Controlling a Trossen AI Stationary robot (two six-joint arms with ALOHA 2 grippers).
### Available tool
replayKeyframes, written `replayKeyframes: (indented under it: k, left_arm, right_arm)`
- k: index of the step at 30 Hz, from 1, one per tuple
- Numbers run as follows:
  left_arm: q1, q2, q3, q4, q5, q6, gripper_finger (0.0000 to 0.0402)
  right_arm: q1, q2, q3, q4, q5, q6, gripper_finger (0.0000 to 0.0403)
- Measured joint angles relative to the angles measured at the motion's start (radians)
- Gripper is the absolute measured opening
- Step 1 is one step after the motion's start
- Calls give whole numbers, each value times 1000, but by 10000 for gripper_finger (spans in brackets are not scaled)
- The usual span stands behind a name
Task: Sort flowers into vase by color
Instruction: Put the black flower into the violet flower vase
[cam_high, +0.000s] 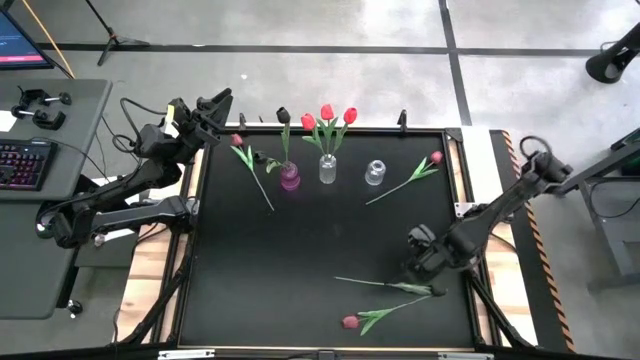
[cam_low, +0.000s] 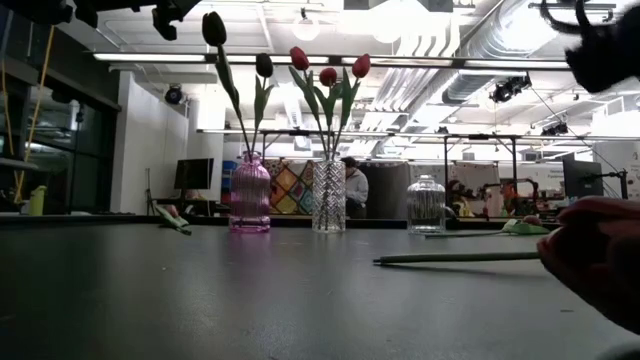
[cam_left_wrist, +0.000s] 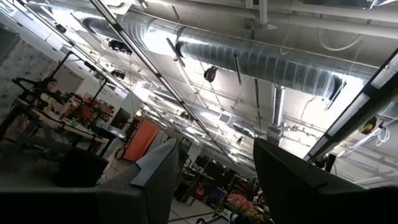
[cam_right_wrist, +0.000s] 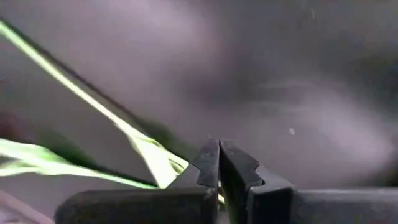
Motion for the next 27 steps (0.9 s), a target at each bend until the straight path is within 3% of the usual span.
replayKeyframes:
  k: [5, 8, 12, 18, 22, 27]
  left_arm:
    - [0, 0, 0, 0, 0, 0, 196]
    - [0, 0, 0, 0, 0, 0, 196]
    - [0, 0, 0, 0, 0, 0, 196]
    - [0, 0, 0, 0, 1, 0, 196]
    - [0, 0, 0, 0, 1, -1, 196]
    - [0, 0, 0, 0, 1, -1, 196]
  right_arm:
    - [-43, -137, 0, 35, 107, -3, 0]
    - [-86, -188, 0, 141, 123, -99, 7]
    - [-163, -188, 0, 381, 17, -356, 46]
    - [-249, -121, 3, 686, -128, -890, 153]
    - [-285, -62, 46, 529, -238, -1193, 225]
    - [-272, 26, 150, 334, -256, -1677, 288]
